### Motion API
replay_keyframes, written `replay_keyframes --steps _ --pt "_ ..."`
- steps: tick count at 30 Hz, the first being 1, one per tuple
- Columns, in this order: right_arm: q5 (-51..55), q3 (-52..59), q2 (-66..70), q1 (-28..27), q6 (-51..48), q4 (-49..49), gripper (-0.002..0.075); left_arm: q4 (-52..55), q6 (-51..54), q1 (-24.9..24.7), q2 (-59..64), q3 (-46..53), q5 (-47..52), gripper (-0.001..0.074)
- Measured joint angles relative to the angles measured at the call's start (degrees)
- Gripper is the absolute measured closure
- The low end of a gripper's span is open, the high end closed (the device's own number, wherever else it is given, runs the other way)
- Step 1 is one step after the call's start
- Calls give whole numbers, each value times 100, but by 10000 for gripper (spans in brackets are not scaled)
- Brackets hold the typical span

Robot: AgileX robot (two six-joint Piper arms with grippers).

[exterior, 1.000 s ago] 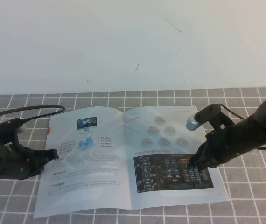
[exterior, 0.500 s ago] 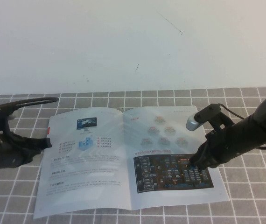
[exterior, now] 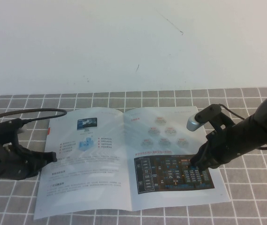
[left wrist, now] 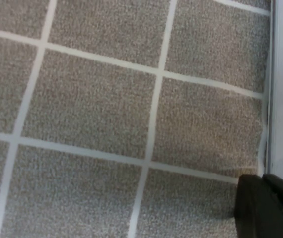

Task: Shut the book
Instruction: 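Close the open booklet and leave it lying on the table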

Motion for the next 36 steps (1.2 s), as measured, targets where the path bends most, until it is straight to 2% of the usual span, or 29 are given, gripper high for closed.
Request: replay_keyframes --steps 5,9,14,21,29,32,36 --pt "0 0 -1 0 5 -22 728 0 7 -26 3 -33 61 737" --pt "0 0 -1 13 14 -35 728 0 27 -300 12 -33 45 737" --pt "9 0 -1 13 14 -35 728 -109 65 -899 59 -83 -124 737" --pt "21 -4 -1 13 27 -35 728 -484 74 -1775 125 -599 258 737" --pt "29 -4 -12 13 59 -101 728 -714 74 -2495 -343 -1352 268 737" --pt "-12 -4 -142 13 313 -557 728 -737 110 -2734 -573 -1364 256 737" --pt "-117 44 -622 -31 1486 -2062 728 -739 180 -2839 -804 -1364 256 737"
